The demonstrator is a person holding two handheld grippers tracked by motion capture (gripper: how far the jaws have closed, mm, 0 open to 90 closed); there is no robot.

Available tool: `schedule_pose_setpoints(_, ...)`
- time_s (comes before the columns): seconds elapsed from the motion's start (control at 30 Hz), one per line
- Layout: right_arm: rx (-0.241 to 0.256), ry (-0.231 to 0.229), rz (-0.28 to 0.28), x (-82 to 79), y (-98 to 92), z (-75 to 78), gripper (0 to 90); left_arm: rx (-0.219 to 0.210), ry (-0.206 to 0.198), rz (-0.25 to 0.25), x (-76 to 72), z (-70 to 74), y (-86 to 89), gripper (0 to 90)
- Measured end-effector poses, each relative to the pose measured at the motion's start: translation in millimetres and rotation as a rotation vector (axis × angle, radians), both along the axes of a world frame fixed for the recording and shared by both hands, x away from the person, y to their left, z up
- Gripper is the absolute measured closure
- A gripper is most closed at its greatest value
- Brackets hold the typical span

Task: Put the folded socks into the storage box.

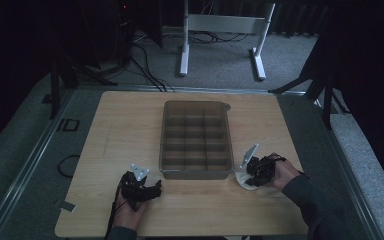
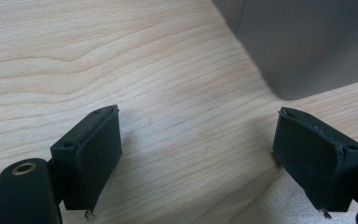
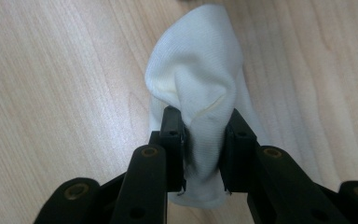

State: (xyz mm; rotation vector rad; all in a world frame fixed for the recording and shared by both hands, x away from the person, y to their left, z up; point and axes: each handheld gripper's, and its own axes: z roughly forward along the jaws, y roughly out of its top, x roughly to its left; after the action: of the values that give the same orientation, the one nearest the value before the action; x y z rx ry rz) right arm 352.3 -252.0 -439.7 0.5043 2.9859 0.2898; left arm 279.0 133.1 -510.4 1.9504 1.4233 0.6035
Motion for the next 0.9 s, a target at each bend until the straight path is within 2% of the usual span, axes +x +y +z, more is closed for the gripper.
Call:
schedule_pose_setpoints(0.37,0.0,-0.03,0.007,1.9,-1.0,16.0,74.0,0.0,0.0,0.0,0.0,0.0,0.0,15.6)
schedule_pose_setpoints(0.67,0.0,-0.036,0.012,3.2,-4.0,27.3,73.9,0.0,0.0,0.0,0.0,0.0,-0.1,15.6)
schedule_pose_setpoints(0.9,-0.015,-0.054,0.011,4.2,-5.2,36.9,73.9,0.0,0.0,-0.001,0.0,0.0,0.0,15.6)
